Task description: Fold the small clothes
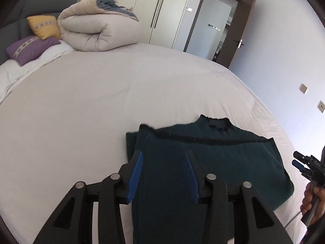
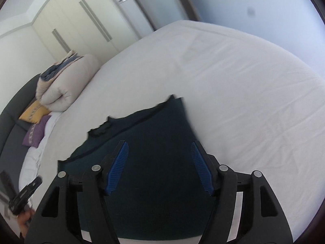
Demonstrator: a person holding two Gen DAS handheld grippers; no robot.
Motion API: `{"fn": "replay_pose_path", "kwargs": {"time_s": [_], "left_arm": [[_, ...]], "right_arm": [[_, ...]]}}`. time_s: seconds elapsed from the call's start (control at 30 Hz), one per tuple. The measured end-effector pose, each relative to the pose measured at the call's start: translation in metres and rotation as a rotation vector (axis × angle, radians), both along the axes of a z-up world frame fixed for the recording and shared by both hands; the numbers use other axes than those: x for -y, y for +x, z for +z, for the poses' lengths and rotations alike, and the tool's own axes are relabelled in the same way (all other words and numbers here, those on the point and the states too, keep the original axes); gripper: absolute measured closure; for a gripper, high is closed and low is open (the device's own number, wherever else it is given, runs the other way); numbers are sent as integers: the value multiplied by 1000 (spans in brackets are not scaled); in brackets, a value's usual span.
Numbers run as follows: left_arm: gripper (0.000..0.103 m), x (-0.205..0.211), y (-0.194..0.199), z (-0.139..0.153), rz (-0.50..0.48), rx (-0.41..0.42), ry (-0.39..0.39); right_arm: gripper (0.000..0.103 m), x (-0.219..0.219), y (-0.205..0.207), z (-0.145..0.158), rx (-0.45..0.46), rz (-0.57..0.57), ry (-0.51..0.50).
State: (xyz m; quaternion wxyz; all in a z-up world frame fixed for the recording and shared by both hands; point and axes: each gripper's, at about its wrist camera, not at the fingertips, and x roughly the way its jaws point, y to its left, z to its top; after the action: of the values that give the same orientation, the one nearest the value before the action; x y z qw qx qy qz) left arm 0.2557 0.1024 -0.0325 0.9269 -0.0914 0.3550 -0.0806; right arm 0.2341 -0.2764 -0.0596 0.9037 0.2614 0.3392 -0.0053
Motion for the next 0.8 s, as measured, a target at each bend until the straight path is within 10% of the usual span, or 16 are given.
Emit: {"fn": "replay_pose_path", "kwargs": {"time_s": [0.3, 0.5, 0.8], "left_arm": [[58, 0, 88, -91, 54, -141, 55], [58, -12, 78, -94, 77, -115, 17], [57, -6, 73, -95, 77, -97, 47]], "right_arm": [[41, -113, 133, -40, -102, 293, 145], [84, -71, 172, -84, -112, 207, 325], [84, 31, 128, -83, -36, -179, 352]]}}
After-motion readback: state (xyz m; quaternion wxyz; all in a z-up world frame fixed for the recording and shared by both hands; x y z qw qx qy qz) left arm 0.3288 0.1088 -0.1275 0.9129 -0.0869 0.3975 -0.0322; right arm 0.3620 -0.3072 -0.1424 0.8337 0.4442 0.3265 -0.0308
